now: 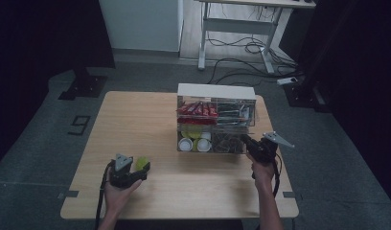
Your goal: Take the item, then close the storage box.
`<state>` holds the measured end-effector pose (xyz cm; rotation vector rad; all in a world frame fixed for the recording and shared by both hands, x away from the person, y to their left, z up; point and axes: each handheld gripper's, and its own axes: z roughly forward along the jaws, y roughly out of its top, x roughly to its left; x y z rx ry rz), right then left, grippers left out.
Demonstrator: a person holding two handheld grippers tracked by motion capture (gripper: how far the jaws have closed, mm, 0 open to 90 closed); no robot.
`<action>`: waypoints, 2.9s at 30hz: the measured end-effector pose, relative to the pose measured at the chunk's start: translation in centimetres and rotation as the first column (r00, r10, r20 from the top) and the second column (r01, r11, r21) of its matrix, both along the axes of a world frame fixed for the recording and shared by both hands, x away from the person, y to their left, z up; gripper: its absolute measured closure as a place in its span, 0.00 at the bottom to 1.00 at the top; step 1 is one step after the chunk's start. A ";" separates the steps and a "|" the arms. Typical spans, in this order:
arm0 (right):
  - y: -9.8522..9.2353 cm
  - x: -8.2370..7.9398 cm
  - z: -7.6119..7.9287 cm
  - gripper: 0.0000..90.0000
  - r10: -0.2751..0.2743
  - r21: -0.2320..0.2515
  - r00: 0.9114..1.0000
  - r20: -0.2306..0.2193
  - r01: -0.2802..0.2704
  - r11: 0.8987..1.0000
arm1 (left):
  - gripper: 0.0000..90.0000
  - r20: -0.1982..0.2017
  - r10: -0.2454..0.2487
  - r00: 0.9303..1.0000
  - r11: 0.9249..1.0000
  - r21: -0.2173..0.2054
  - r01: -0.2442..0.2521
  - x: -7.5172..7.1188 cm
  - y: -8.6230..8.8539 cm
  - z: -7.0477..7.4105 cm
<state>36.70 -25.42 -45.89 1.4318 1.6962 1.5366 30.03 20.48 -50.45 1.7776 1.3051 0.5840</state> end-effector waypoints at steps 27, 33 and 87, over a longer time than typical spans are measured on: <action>0.4 -0.5 -0.9 0.98 0.001 -0.032 1.000 -0.028 -0.002 0.999 | 0.33 -0.033 0.011 0.999 1.000 -0.011 -0.012 -0.6 1.0 -0.1; 0.4 -0.8 -1.1 0.98 0.006 -0.035 0.999 -0.032 -0.008 0.999 | 0.33 -0.037 0.007 0.999 1.000 -0.008 -0.008 -0.7 1.0 -0.3; 0.7 -2.1 -3.4 0.97 0.021 -0.101 0.995 -0.100 -0.031 0.994 | 0.33 -0.065 0.001 0.998 1.000 0.008 0.000 -0.6 0.9 -0.9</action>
